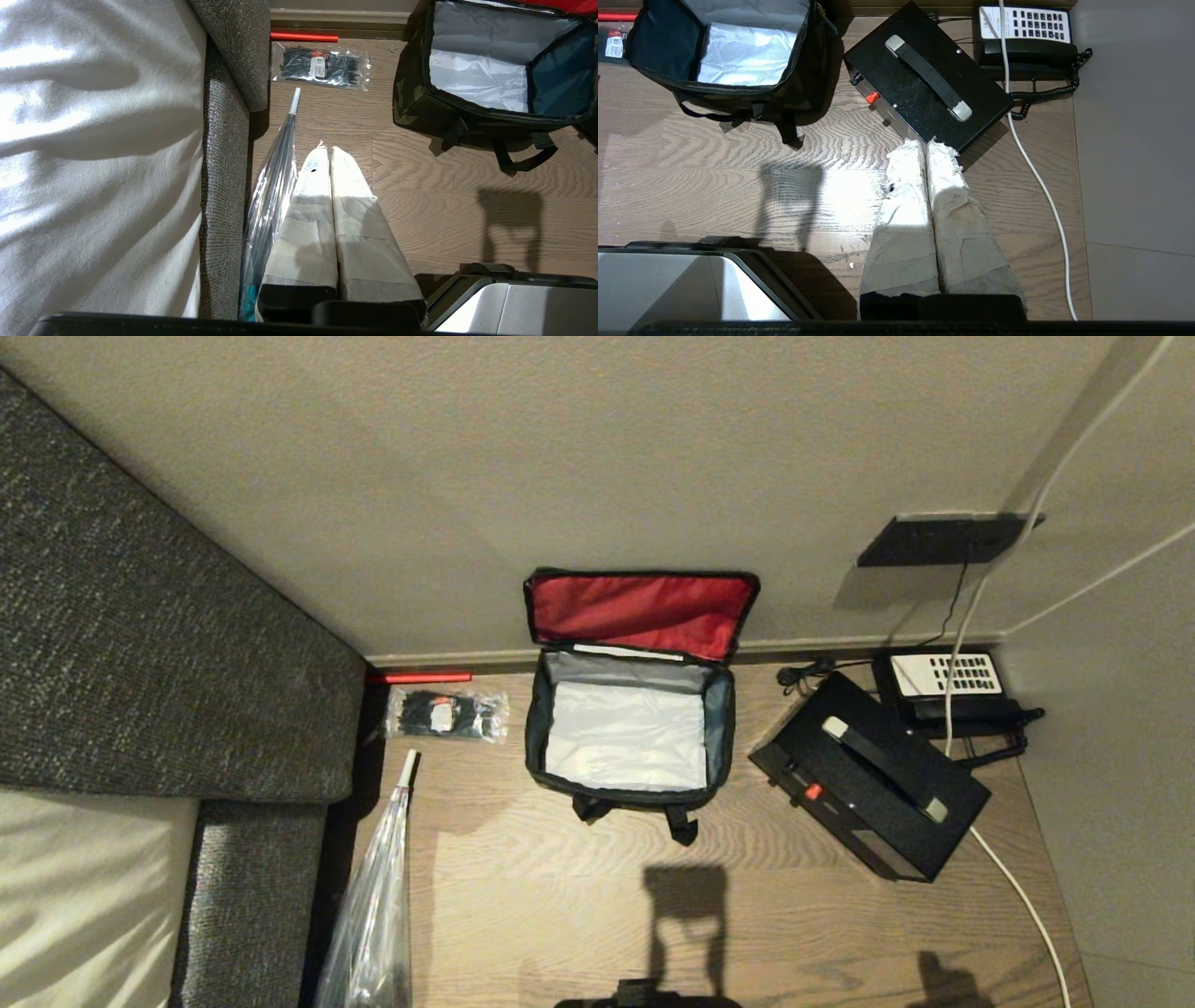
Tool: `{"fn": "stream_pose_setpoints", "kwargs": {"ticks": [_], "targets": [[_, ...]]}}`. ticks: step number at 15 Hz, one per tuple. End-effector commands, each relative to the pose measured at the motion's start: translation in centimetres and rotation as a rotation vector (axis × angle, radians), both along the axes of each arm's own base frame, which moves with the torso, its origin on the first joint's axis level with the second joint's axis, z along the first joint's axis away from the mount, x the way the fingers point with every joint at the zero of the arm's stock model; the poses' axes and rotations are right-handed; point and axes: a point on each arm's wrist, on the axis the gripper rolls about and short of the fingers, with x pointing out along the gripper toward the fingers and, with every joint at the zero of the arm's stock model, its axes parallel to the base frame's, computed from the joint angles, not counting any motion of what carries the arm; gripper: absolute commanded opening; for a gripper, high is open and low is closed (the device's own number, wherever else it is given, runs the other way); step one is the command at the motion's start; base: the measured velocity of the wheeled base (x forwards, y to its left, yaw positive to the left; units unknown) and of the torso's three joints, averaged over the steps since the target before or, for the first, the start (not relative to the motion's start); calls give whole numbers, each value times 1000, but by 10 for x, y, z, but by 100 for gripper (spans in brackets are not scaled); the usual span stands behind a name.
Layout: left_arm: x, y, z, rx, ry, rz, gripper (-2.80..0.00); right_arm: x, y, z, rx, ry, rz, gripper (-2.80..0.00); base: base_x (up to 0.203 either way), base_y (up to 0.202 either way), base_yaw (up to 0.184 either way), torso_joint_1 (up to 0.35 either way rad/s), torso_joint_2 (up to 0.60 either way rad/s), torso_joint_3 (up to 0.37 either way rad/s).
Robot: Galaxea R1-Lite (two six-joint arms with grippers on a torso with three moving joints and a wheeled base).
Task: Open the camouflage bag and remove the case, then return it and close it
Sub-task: Grip the handle again
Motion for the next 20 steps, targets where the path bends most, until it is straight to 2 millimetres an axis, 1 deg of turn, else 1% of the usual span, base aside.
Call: {"fn": "stream_pose_setpoints", "kwargs": {"ticks": [1,20], "targets": [[0,0,-1,0,2,0,-280,0,0,0,-1,-3,1,-280,0,0,0,0,0,0],[0,0,-1,-1,1,0,-280,0,0,0,-1,-6,1,-280,0,0,0,0,0,0]]}}
